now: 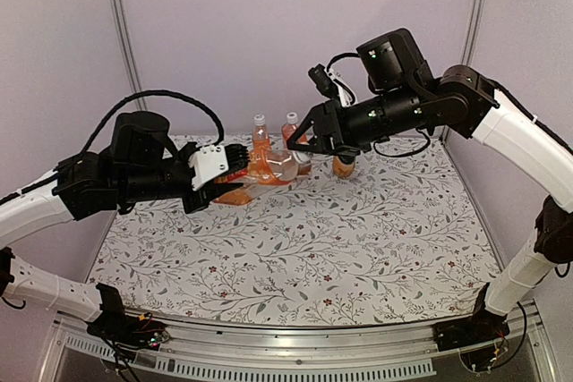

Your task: Unscrew the bottle caps

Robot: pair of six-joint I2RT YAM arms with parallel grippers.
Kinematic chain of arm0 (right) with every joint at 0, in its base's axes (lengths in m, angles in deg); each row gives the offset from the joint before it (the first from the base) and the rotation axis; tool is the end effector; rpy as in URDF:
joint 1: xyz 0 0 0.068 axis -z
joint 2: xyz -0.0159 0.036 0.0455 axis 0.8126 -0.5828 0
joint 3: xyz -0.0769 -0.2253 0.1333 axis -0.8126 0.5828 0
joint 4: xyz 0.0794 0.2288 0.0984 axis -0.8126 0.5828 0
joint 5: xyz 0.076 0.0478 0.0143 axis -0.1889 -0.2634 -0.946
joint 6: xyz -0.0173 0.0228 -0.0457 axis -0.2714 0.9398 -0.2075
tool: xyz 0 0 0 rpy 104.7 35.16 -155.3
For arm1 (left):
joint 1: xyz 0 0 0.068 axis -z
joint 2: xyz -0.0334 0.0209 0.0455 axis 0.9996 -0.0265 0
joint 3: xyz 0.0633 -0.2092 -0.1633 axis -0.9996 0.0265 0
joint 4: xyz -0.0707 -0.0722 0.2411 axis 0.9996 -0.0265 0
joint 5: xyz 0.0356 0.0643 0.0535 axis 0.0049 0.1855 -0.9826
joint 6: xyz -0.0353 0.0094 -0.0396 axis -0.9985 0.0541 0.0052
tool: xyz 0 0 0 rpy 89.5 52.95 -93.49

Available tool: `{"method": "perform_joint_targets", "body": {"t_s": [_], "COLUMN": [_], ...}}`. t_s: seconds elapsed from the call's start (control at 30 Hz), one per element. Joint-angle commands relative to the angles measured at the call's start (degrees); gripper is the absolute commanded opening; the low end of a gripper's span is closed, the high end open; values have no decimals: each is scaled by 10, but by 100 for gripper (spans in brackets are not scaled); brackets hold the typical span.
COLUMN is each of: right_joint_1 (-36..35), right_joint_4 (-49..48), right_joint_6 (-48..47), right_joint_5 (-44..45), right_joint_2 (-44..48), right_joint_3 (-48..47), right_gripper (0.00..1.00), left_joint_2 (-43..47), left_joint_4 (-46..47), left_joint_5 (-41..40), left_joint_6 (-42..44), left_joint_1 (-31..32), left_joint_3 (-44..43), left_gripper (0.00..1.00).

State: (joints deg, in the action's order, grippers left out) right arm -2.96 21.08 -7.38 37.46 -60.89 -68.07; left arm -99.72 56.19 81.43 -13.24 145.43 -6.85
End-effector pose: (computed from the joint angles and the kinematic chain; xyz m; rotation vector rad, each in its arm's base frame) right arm 0.1743 0.2862 0.4452 -0.6585 2.2614 1.0862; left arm 0.1328 -0.1961 0.3595 1.3937 1.4663 -0.1252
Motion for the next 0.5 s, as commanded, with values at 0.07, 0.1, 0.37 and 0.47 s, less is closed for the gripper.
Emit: {"method": "perform_joint_targets", "body": {"t_s": [0.07, 0.1, 0.37, 0.47], "right_joint_1": [5, 5, 7, 8], "right_joint_4": [10, 10, 13, 12], "right_joint_6": [27, 27, 23, 13], "right_joint_5": [-45, -46, -48, -63], "right_joint_2": [2, 5, 8, 7], "right_joint_3": [16, 19, 27, 27], "right_gripper": [45, 42, 15, 0], "left_joint_2": [1, 1, 0, 1], "left_joint_4": [14, 16, 20, 17], "left_joint_5": [-8, -7, -6, -3], "left_joint_6": [5, 5, 7, -1], "left_joint_1": [9, 9, 9, 9], "left_joint_3": [7, 7, 6, 4], "left_gripper": [15, 15, 15, 13]}}
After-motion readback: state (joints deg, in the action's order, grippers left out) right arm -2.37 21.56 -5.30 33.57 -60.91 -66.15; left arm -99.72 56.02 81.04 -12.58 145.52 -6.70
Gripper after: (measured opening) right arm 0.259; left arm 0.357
